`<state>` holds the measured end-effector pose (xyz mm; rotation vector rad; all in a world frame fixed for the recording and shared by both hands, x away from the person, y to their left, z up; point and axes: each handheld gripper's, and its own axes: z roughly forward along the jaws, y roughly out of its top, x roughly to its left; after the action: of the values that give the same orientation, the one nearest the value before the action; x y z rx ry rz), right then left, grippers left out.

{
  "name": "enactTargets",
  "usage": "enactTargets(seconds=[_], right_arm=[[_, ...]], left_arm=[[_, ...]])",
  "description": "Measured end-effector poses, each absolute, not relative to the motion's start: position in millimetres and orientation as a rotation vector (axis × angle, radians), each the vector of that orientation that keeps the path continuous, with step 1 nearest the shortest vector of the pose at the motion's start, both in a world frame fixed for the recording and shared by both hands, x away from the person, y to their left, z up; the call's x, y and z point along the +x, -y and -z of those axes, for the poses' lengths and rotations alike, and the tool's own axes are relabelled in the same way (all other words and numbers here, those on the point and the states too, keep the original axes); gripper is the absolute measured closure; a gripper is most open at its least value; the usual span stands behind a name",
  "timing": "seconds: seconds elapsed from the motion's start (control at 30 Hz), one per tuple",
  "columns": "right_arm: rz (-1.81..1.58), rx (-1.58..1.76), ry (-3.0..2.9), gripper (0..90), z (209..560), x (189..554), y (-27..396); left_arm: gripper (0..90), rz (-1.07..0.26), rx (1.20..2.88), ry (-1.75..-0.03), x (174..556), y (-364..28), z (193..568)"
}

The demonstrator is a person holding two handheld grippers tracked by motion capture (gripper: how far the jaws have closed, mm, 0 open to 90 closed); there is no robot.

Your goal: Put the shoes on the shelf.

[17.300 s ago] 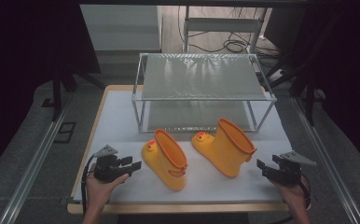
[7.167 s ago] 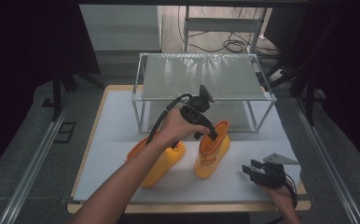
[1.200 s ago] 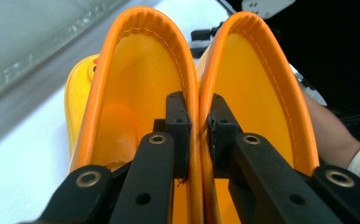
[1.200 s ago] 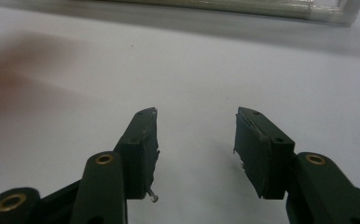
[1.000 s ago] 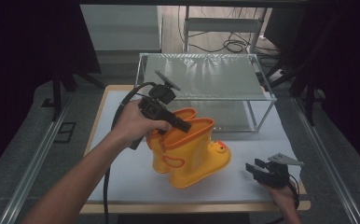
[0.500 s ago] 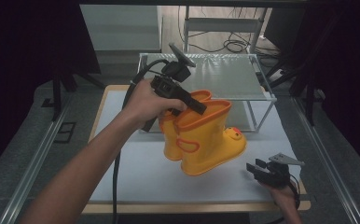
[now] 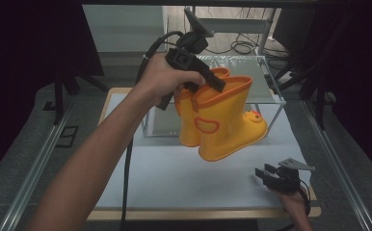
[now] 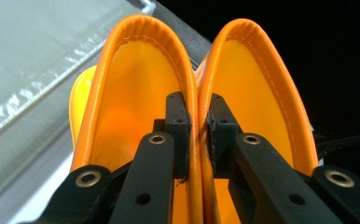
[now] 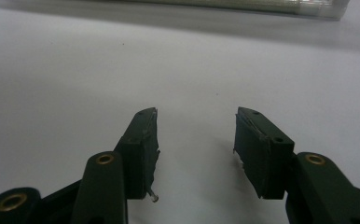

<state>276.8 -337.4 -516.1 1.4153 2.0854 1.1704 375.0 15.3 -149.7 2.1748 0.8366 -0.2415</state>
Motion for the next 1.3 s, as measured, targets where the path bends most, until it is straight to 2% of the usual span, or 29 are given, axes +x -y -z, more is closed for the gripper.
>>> enactTargets(seconds=[0.23, 0.47, 0.9, 1.3], right_arm=[[-1.169, 1.407, -2.087, 48.8, 517, 277, 337], [-1.175, 1.419, -2.081, 49.0, 517, 277, 339], [-1.187, 1.423, -2.075, 49.3, 517, 277, 341], [-1.139, 1.407, -2.085, 49.3, 518, 276, 336]], left_arm=[[81.9, 0.206, 2.137, -0.872, 397, -8, 127], [82.0, 0.136, 2.074, -1.003, 430, 1, 116], [82.1, 0.0, 1.913, -1.269, 486, -10, 133], [82.1, -0.114, 1.789, -1.427, 505, -13, 148]])
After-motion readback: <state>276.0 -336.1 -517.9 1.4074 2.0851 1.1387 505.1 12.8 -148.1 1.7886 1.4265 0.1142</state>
